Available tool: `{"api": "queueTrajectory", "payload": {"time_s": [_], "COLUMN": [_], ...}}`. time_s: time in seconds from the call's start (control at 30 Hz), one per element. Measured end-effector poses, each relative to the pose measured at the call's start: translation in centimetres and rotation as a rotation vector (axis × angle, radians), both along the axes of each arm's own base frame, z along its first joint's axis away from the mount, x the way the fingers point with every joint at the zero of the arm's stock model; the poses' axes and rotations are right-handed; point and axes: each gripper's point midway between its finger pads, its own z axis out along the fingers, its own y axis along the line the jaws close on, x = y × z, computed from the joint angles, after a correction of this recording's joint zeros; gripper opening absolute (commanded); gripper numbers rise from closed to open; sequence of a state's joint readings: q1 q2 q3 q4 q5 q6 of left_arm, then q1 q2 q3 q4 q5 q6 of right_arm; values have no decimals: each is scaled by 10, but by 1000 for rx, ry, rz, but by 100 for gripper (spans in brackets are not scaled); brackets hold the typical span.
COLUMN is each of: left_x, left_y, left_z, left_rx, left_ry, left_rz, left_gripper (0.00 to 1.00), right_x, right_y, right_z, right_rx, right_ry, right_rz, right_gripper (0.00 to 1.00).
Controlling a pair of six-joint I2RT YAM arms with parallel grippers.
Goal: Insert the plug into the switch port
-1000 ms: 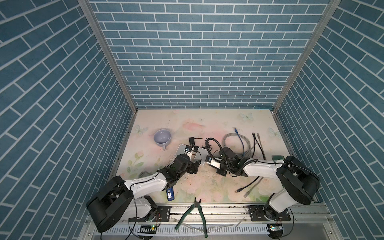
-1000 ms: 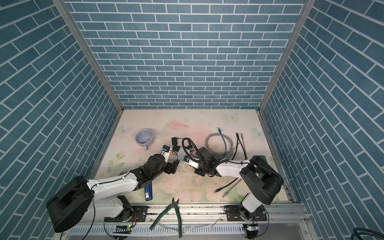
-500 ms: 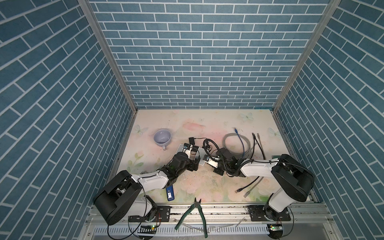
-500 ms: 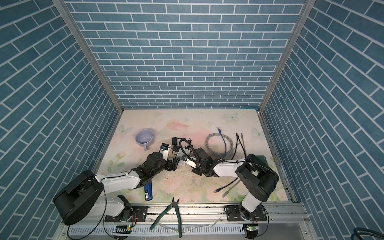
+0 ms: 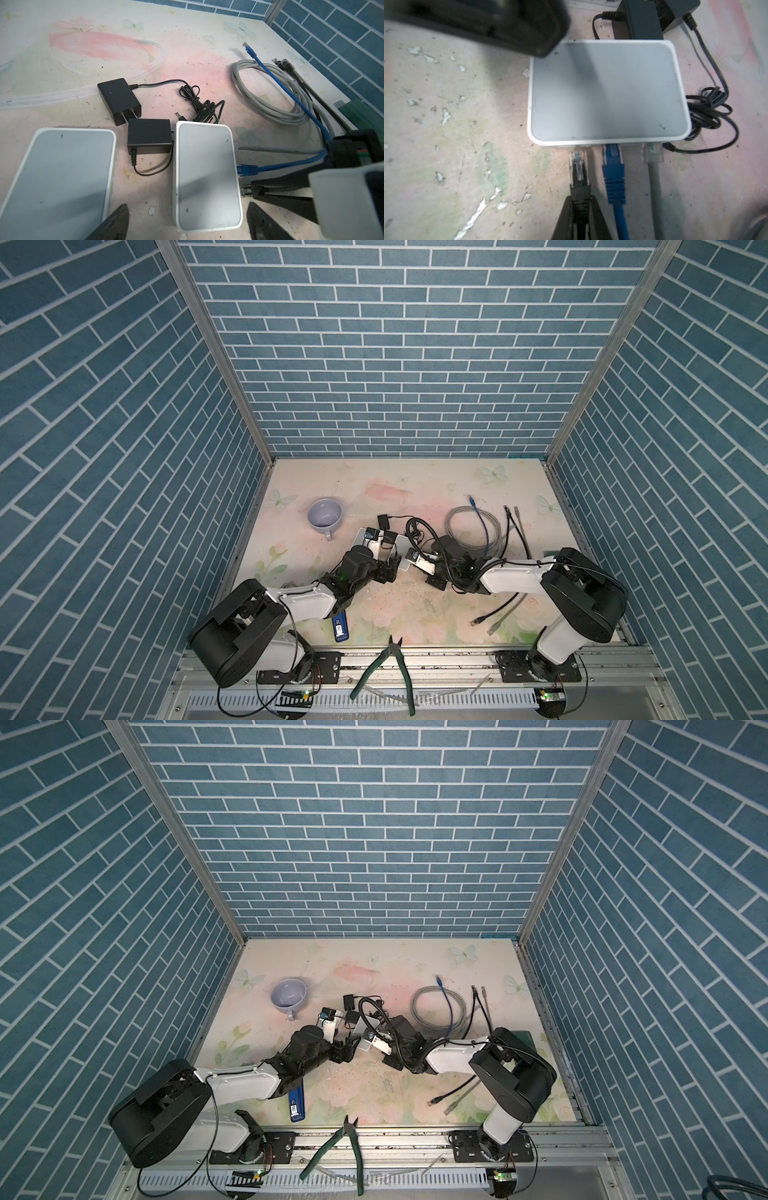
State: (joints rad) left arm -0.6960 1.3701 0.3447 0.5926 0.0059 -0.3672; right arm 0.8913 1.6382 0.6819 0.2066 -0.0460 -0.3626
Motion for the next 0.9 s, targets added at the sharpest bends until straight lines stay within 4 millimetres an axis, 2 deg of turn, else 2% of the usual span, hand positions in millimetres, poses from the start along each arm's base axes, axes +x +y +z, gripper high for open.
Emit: {"api": "queueTrajectory", "payload": {"time_s": [0.67,0.9], "left_x": [-2,-3], "left_y": [-11,-8], "left_z": [-3,-15], "left_rx": [-38,-19], "left_ry": [11,45], "left_rz": [-51,-32], "left_gripper": [88,88], "right_x": [4,3], "right_y": [5,6], "right_z": [6,5], "right_rx": [36,33], "right_ry": [-11,-12], "right_rz": [-12,-11], "right_gripper": [0,0]}}
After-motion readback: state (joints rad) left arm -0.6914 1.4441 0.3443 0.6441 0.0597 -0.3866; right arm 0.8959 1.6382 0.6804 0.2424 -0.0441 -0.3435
